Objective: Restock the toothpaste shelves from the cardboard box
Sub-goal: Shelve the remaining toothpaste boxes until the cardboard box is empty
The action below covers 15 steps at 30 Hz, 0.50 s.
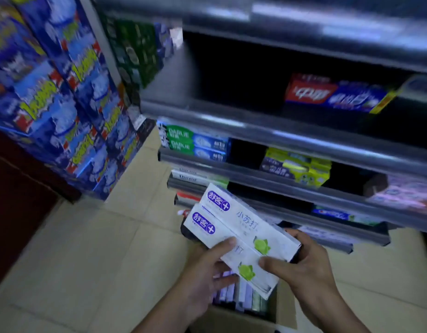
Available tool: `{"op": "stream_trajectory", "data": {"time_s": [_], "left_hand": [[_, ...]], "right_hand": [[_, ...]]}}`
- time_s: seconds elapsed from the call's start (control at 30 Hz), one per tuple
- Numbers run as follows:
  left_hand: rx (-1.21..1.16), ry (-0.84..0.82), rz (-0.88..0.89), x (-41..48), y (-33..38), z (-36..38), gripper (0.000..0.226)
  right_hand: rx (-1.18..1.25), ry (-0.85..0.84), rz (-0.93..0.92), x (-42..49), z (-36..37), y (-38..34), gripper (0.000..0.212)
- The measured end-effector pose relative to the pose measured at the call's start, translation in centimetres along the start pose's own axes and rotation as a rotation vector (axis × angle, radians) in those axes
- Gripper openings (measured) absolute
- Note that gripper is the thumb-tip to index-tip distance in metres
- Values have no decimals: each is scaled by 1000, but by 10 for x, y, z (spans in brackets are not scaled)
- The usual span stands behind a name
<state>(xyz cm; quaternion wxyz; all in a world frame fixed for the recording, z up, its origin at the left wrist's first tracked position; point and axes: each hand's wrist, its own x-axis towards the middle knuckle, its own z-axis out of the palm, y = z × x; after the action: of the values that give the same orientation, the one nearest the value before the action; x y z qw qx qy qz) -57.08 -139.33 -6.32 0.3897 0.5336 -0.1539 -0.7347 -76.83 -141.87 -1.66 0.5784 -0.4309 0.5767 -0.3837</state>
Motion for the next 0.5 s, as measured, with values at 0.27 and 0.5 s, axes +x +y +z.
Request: {"op": "stream_trajectory", "data": {"time_s": [0.27,0.5], "left_hand": [[206,105,304,-68,151,-29,27],[508,35,542,-100,227,24,56]], "right_hand": [[117,11,-19,-35,5,-106,50],[77,-74,-237,-45,7,-174,54]]}}
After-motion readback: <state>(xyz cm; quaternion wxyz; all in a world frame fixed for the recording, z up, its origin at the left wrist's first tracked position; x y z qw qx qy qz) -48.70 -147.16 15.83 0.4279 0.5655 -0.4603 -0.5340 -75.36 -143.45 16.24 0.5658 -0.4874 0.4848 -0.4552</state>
